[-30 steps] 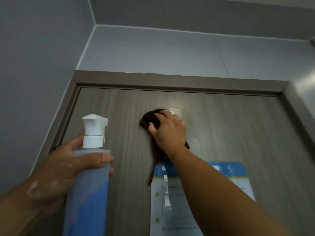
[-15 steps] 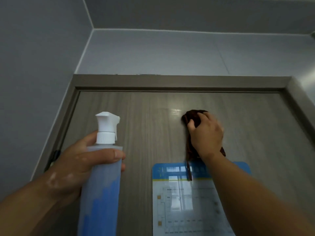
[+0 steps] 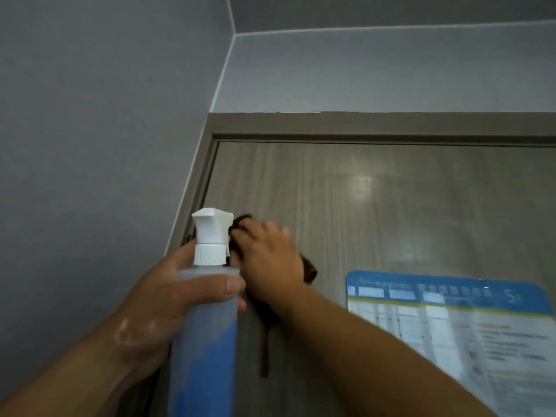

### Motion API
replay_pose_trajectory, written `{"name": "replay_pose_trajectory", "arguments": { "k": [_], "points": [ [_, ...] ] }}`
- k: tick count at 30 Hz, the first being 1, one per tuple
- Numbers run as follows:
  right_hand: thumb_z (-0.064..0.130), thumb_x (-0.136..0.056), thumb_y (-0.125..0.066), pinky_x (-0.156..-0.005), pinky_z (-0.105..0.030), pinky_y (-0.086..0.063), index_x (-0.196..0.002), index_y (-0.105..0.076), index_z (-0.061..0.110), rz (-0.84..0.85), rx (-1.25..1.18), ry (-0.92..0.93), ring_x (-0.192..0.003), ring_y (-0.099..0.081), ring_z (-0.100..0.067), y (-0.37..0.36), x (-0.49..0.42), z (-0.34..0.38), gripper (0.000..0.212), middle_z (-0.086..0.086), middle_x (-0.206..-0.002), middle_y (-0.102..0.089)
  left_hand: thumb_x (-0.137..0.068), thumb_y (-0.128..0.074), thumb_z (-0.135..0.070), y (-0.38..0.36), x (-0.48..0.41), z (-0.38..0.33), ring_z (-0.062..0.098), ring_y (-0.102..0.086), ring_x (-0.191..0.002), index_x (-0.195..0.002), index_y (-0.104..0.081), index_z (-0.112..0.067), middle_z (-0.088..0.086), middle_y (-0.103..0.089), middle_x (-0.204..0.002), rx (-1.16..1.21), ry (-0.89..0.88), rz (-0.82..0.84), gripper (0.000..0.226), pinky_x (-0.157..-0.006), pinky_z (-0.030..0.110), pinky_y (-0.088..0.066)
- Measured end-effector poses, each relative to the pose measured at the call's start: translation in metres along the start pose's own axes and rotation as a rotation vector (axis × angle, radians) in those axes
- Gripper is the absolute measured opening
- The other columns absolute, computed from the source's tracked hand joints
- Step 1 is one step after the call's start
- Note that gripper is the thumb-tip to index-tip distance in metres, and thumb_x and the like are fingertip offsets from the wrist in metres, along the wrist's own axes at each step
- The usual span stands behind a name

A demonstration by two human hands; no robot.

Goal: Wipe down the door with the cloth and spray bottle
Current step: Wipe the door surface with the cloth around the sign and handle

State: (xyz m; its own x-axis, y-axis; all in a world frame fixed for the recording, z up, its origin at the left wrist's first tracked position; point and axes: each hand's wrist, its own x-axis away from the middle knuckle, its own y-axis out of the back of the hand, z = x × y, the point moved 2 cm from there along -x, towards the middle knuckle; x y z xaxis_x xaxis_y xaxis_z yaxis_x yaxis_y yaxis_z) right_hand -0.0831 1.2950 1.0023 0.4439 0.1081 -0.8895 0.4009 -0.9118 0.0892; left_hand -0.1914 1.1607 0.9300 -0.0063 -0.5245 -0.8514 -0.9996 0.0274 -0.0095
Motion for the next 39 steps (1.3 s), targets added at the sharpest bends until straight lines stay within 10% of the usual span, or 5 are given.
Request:
{"name": "replay_pose_trajectory", "arguments": {
  "k": [8, 18, 24, 39],
  "points": [
    [0.031, -0.097, -0.058, -0.092, -0.043, -0.047, -0.117, -0.067, 0.012, 0.154, -0.211, 0.312, -0.110, -0.055, -0.030, 0.001, 0.078, 0.059, 0.029, -0.011, -0.122, -0.064, -0.012, -0.096, -0.041, 0.004, 0.021, 0.008, 0.038, -0.072, -0.071, -0.098, -0.071, -0.019, 0.026, -0.073, -0.086, 0.041, 0.040, -0.002, 0.092, -0.061, 0.042, -0.059],
    [0.047, -0.102, -0.046, -0.095, -0.043, -0.038, -0.142, -0.055, 0.028, -0.081, 0.154, -0.315, -0.121, -0.051, -0.026, 0.051, -0.002, -0.121, 0.045, 0.004, -0.148, -0.050, -0.011, -0.095, -0.037, -0.004, 0.027, 0.003, 0.032, -0.070, -0.059, -0.094, -0.067, -0.007, 0.021, -0.071, -0.076, 0.040, 0.062, 0.017, 0.093, -0.049, 0.036, -0.058],
    [0.043, -0.102, -0.047, -0.091, -0.043, -0.039, -0.135, -0.060, 0.021, -0.156, 0.194, -0.400, -0.114, -0.053, -0.030, 0.044, 0.001, -0.108, 0.042, -0.002, -0.141, -0.055, -0.033, -0.085, -0.022, 0.001, 0.043, 0.005, 0.029, -0.070, -0.062, -0.108, -0.061, -0.006, 0.016, -0.071, -0.077, -0.007, 0.089, 0.047, 0.081, -0.054, 0.033, -0.058],
    [0.035, -0.096, -0.049, -0.075, -0.038, -0.031, -0.127, -0.068, 0.026, 0.162, -0.058, 0.427, -0.096, -0.052, -0.023, -0.022, 0.215, 0.096, 0.038, 0.002, -0.138, -0.060, -0.033, -0.092, -0.033, 0.018, 0.113, 0.035, 0.028, -0.071, -0.068, -0.093, -0.065, -0.012, 0.015, -0.072, -0.083, -0.017, 0.180, -0.036, 0.070, -0.055, 0.033, -0.058]
  ]
}}
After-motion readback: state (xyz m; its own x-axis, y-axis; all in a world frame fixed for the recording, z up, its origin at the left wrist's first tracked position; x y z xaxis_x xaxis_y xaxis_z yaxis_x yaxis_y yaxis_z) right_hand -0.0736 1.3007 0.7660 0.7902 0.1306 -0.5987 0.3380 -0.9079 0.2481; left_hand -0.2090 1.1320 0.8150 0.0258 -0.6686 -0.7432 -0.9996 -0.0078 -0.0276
